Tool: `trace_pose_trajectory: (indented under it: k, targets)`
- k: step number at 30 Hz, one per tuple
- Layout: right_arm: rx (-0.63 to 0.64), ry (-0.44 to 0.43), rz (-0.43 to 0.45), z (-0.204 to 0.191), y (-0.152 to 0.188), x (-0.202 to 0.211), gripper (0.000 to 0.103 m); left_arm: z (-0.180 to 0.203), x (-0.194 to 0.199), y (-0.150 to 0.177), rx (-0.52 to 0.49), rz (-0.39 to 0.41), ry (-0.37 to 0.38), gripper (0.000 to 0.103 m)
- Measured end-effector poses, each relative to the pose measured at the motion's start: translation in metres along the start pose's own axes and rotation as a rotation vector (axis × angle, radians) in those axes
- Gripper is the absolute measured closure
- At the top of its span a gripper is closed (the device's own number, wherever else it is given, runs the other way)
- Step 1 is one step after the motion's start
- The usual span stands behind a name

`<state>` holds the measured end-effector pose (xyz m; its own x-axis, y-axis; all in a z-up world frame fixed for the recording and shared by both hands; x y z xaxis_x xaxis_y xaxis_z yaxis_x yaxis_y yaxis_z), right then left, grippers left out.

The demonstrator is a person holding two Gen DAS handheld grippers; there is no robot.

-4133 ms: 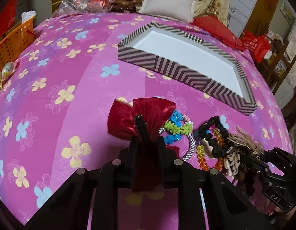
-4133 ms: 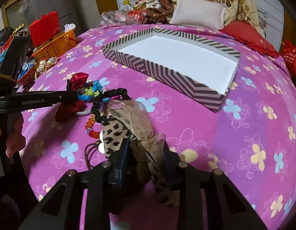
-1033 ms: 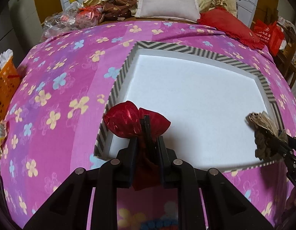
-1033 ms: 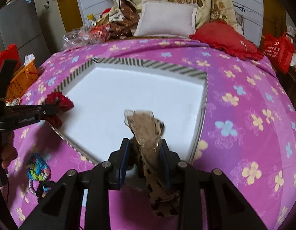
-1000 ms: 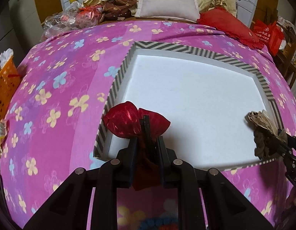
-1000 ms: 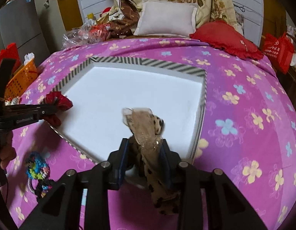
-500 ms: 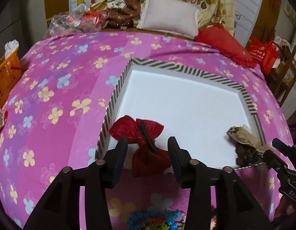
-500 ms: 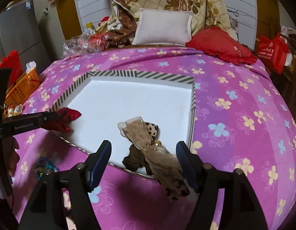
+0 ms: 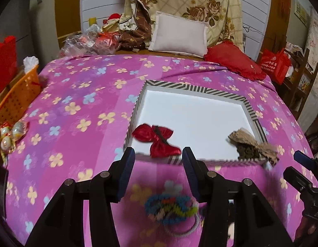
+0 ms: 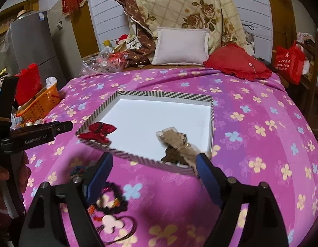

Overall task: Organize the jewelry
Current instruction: 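Withdraw both tools and move them toward the beaded bracelets and black scrunchie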

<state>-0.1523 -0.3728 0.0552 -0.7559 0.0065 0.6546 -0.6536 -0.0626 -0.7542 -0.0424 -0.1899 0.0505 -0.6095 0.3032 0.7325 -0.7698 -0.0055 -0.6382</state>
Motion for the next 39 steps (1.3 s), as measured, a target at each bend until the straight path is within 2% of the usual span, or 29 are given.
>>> trace_pose_trajectory:
  k: [7, 16, 19, 39]
  targets:
    - [-0.011, 0.003, -0.042, -0.008, 0.029, 0.013, 0.017, -0.028, 0.024, 0.032, 0.006, 0.009, -0.033, 0.081]
    - [-0.027, 0.000, -0.078, -0.017, 0.055, 0.017, 0.017, -0.062, 0.030, 0.076, 0.068, -0.038, -0.057, 0.081]
    - [-0.011, 0.000, -0.085, -0.023, 0.060, 0.020, 0.017, -0.064, 0.034, 0.081, 0.086, -0.035, -0.047, 0.081]
    - [0.008, 0.002, -0.103, -0.034, 0.065, 0.031, 0.017, -0.043, 0.046, 0.090, 0.022, -0.012, -0.070, 0.081]
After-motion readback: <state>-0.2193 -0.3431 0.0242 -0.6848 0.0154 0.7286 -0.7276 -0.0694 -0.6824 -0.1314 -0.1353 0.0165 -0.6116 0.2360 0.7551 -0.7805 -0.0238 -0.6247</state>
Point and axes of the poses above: each gripper's, at about its wrist camera, not at the fingertips, and x roughly against the way its jaws point, z to its right, y to its underside, the point moved 8 cm from there along -x, roughly the way its jaws point, and after that the axes turned 14 degrees about x, right-handed, at the moved point
